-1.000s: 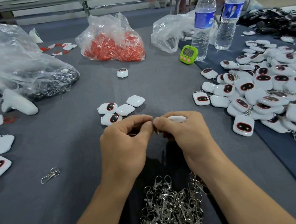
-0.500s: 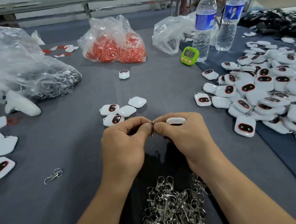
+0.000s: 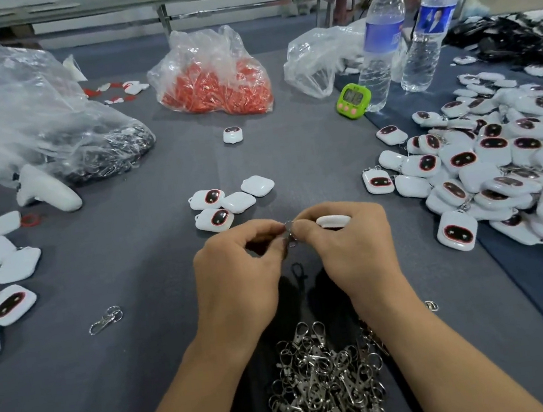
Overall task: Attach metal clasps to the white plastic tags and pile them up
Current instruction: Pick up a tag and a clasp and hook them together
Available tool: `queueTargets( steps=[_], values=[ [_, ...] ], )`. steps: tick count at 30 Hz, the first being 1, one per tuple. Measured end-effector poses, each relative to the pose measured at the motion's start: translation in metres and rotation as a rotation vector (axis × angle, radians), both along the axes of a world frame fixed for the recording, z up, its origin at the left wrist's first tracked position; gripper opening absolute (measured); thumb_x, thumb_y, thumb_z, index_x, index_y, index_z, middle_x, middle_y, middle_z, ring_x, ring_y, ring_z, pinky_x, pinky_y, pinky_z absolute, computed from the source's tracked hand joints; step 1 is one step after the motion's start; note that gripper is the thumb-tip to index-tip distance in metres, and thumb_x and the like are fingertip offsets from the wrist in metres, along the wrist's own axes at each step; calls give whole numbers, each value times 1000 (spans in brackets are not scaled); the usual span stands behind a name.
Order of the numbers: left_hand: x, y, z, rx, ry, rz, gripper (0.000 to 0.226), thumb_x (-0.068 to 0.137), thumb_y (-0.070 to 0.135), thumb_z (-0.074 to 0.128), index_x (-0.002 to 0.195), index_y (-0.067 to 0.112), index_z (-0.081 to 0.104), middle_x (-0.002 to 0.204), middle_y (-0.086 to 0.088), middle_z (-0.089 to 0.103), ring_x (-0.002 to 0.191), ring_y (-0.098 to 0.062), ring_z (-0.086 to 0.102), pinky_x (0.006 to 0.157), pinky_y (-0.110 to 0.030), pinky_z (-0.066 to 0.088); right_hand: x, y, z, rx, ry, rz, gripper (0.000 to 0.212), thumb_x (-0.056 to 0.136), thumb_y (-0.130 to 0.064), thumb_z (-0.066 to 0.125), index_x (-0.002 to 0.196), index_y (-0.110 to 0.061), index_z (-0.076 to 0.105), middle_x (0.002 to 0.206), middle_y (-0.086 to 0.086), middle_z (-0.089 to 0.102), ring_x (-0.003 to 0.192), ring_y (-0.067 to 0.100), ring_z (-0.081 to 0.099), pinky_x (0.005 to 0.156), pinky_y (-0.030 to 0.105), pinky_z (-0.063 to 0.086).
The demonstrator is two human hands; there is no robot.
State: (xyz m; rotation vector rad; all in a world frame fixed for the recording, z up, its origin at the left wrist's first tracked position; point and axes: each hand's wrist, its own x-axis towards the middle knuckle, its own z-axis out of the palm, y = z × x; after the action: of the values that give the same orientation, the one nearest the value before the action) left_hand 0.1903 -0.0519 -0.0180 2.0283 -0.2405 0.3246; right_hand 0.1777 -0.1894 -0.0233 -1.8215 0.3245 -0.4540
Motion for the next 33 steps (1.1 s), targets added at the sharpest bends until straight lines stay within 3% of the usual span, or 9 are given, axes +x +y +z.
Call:
queueTargets(
  steps=[2, 6, 11, 15, 23, 25, 29, 33],
  values=[
    [0, 1, 1, -68, 76, -69, 19, 82, 17, 82, 85, 36, 79, 75, 26, 73, 71, 6, 69, 65, -9, 51, 0, 0, 1, 80, 8, 26, 8, 73, -23, 80, 71, -31, 80, 67, -7, 75, 67, 12, 71, 66, 33, 56],
    [2, 1, 3, -109, 85, -64, 25, 81, 15, 82, 75, 39, 76, 71, 24, 73, 68, 5, 70, 63, -8, 51, 0, 1, 1, 91, 28, 39, 6, 67, -34, 76, 71, -34, 79, 66, -6, 74, 65, 12, 70, 63, 33, 55],
    [2, -1, 2, -90, 44, 14, 23, 79, 22, 82, 71, 42, 75, 67, 27, 70, 61, 6, 64, 57, -3, 42, 0, -2, -1, 24, 31, 60, 14, 78, -23, 83, 74, -36, 79, 65, -11, 74, 62, 4, 68, 60, 24, 50],
    [-1, 0, 1, 38, -15, 5, 30, 81, 21, 80, 69, 47, 70, 66, 29, 67, 49, 2, 55, 50, -5, 39, -3, -1, -1, -45, 18, 68, 20, 77, -20, 82, 77, -39, 78, 65, -15, 73, 63, 2, 69, 55, 14, 50],
    [2, 3, 3, -50, 110, -77, 27, 78, 14, 84, 73, 39, 76, 68, 23, 72, 62, 7, 66, 59, -4, 45, -3, -1, 0, -29, -13, 40, 25, 80, -14, 81, 75, -38, 77, 63, -15, 71, 58, -1, 64, 52, 9, 43],
    [3, 2, 4, -61, 122, -96, 25, 77, 14, 85, 73, 38, 77, 68, 22, 72, 63, 6, 66, 59, -5, 45, -2, -3, -1, -5, -9, 49, 23, 79, -13, 80, 74, -36, 78, 64, -12, 72, 60, 2, 65, 56, 15, 48],
    [4, 2, 2, -76, 127, -104, 24, 77, 13, 82, 71, 35, 78, 66, 19, 72, 58, 5, 65, 58, -8, 47, -1, -7, 0, 32, 3, 119, 18, 78, -10, 78, 74, -27, 80, 69, -3, 75, 70, 18, 72, 69, 39, 61],
    [3, 4, 1, -60, 134, -114, 23, 76, 14, 81, 73, 36, 79, 64, 16, 72, 56, 3, 64, 56, -12, 49, -1, -10, 0, 2, 9, 169, 18, 78, -10, 78, 74, -27, 80, 70, -3, 75, 72, 20, 72, 71, 42, 62]
  ],
)
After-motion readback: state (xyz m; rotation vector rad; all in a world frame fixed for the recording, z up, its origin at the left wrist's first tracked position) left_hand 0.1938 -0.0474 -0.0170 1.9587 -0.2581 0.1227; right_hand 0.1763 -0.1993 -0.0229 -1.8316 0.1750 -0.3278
